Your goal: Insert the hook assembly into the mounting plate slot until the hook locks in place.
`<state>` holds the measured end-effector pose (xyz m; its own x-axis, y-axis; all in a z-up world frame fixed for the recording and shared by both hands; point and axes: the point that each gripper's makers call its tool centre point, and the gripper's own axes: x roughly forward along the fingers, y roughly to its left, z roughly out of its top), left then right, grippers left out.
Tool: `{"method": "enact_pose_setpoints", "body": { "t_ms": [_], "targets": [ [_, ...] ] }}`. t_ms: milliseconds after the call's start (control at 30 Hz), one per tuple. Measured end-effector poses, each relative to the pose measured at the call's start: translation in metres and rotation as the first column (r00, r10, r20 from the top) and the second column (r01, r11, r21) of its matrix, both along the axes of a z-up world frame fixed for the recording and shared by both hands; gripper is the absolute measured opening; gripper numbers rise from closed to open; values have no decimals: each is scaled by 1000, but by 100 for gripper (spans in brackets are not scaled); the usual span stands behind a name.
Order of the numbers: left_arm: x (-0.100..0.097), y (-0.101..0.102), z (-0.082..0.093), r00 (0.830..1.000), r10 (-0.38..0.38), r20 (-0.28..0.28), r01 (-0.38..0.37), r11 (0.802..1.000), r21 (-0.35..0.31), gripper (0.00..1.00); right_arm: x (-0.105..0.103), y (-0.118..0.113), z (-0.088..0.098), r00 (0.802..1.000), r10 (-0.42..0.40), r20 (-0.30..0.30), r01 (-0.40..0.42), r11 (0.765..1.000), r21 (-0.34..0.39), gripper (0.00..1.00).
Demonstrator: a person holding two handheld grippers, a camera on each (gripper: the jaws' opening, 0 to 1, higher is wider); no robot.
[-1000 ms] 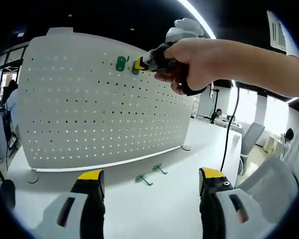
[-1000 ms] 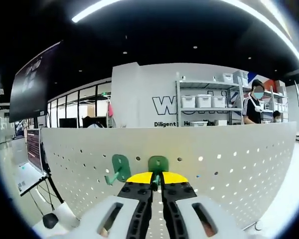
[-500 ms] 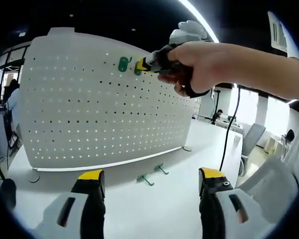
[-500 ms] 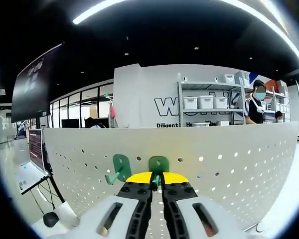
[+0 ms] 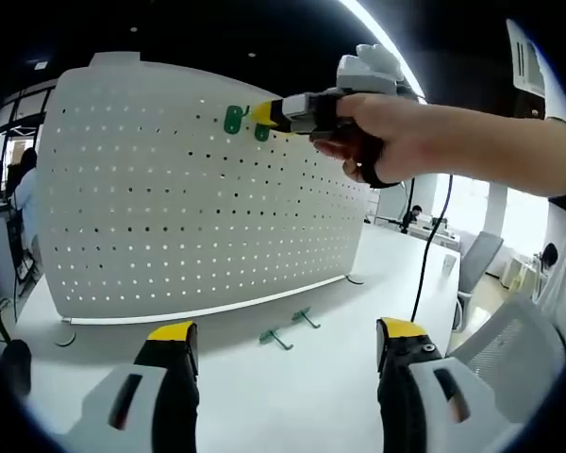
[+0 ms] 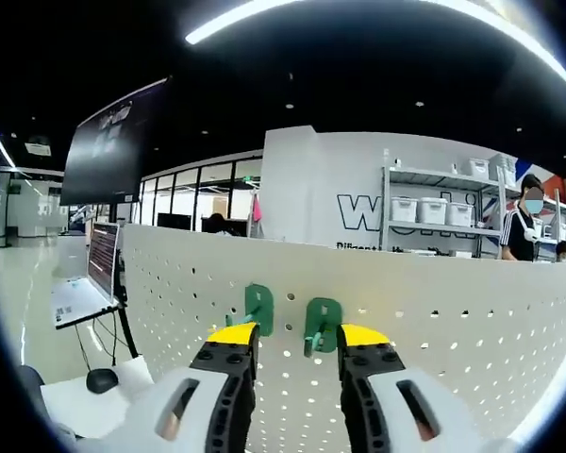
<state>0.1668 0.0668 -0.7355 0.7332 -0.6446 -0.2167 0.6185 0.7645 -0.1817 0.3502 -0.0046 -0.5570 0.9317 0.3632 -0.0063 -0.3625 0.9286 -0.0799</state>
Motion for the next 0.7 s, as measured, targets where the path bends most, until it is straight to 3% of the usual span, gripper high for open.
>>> {"method": "enact_pose_setpoints", "body": {
  "t_ms": [133, 233, 567, 700],
  "targets": [
    [0, 0, -1, 1000, 1, 2, -1, 1000, 6, 81, -4, -2, -3, 999, 37, -11, -37, 999, 34, 42],
    [0, -1, -1, 1000, 0, 0, 0, 1000, 9, 81, -4, -2, -4, 999, 50, -3, -49, 997, 53, 54],
    [0, 0, -2, 1000, 0, -1, 0, 1000, 10, 81, -6, 2, -2, 997, 75, 6, -75, 996, 41, 50],
    [0, 1, -2, 1000, 3, -3, -3, 1000, 9, 81, -15, 8, 1, 988, 150, 45, -150, 989, -4, 49]
  ]
}}
